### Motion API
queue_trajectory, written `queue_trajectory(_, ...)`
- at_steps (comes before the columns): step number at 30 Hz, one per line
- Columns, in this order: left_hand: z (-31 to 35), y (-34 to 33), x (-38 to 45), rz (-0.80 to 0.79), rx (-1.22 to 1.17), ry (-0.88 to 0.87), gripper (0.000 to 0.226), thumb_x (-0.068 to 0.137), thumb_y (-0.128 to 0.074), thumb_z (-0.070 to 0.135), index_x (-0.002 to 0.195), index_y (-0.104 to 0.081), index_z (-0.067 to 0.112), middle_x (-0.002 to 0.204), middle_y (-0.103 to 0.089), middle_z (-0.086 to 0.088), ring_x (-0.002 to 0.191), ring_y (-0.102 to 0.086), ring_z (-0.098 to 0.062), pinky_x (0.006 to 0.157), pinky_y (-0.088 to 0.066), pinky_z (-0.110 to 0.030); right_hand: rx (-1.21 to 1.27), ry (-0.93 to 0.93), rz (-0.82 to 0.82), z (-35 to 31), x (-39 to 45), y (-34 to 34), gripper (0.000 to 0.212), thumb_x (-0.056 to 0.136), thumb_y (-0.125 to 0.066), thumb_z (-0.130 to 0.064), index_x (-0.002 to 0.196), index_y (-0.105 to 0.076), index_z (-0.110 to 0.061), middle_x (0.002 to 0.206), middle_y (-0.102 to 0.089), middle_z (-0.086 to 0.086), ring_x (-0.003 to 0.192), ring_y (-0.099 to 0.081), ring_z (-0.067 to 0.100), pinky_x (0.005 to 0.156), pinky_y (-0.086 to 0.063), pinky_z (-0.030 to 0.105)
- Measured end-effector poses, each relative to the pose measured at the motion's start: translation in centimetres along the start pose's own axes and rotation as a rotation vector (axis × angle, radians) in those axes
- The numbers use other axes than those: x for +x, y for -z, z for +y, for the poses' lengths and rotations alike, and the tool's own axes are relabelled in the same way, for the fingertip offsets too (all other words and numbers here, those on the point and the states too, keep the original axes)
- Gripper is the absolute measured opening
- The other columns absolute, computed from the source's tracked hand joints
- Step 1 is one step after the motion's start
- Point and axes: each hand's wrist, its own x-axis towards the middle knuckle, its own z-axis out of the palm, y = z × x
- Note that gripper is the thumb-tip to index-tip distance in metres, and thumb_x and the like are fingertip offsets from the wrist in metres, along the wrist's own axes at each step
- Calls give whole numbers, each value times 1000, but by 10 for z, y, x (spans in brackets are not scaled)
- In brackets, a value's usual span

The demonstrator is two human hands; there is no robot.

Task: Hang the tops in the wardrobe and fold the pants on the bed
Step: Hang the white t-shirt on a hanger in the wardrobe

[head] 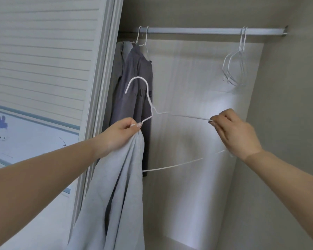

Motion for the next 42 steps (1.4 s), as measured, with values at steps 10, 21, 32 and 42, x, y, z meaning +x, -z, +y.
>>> queue_trajectory(10,-10,-2,-2,113,42,-72,15,99,-43,34,98,-52,22,69,-42,2,41,-34,-2,42,-29,-13,-200,168,-76,-38,-11,-16,42,83,-68,-16,124,-62,-8,126,-58,19,110,-60,37,86,-46,47)
queue_trajectory(21,-1,-8,-8,89,1,-184,20,101,-41,15,108,-59,17,85,-55,14,64,-47,13,62,-35,-1,146,314,-348,-165,-68,-57,76,87,-59,-38,149,-25,-9,154,-26,16,142,-28,28,116,-20,48)
queue_trajectory(32,-2,-15,-20,266,-88,47,55,87,-50,62,58,-49,15,52,-44,8,48,-42,-1,64,-37,-19,892,-116,-498,-246,-103,-63,78,91,-53,-33,149,-2,-38,150,-29,-12,125,-46,20,103,-41,37)
queue_trajectory(42,-19,19,-26,326,-90,131,52,86,-51,61,50,-45,23,38,-28,13,34,-27,-3,49,-25,-26,613,105,-837,-212,-152,-70,48,91,-52,-50,123,-48,-13,107,-62,6,107,-53,26,103,-33,29)
